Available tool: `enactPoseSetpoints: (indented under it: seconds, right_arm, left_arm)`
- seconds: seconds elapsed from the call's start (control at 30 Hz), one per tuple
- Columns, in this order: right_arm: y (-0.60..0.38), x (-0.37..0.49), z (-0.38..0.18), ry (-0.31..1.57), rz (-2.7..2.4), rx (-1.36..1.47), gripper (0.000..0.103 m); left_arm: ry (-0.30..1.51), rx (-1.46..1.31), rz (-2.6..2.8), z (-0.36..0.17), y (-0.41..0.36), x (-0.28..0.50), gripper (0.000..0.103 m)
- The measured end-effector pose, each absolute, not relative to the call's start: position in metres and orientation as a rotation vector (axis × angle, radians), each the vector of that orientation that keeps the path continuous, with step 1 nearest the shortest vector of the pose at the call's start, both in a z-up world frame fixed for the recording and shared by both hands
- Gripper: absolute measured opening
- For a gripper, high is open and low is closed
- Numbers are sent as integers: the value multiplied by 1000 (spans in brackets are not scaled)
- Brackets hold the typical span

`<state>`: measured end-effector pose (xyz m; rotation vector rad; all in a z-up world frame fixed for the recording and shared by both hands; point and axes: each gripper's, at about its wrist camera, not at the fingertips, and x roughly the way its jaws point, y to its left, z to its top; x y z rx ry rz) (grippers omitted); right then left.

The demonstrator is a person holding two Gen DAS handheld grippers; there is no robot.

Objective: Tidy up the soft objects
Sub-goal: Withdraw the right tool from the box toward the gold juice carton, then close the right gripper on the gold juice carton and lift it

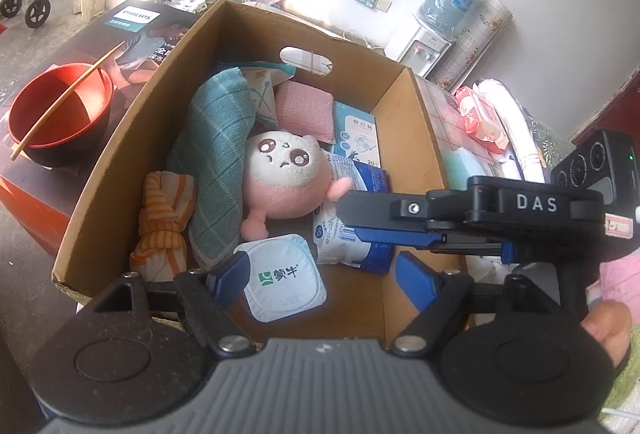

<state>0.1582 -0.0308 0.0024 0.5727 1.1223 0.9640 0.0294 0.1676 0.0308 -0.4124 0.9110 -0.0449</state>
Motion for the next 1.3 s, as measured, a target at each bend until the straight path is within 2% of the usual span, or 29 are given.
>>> enactPoseSetpoints:
  seconds: [0.13,0.2,0.33,0.53,0.67,0.73,0.8,0.97,1.03,1.13,1.3]
  right_arm:
    - [-87,137,19,938,925,659,60]
    - [-124,124,23,851,858,691,66]
    - [-205,103,24,728,650,710,68]
    - [-305,99,5,714,301,627,68]
    - [-344,115,-24,781,194,575,67]
    - [-357,128,-39,821,175,587,63]
    - [-364,141,-51,845,179,583,56]
    - [-368,171,-77,901,192,555,45]
    - [-366,182,-88,934,199,530,39]
    - [-361,184,-100,980,212,492,24]
    - [-363,170,-105,994,253,497,18]
  left_arm:
    - [868,-363,-78,43,145,37,82]
    - [838,-343,-117,49,129,41,83]
    - [779,-295,-219,57,86,51,84]
    - [706,-193,-385,50,-3,67,84]
    - [666,-124,-465,36,-62,77,78]
    - [673,-99,-507,26,-90,85,71]
    - [696,-80,-543,14,-114,92,60]
    - [781,-77,-561,-12,-144,108,45]
    - [805,-77,-551,-18,-146,111,43]
    - [836,-69,-535,-25,-149,113,42]
    - [869,-44,-554,-29,-154,108,42]
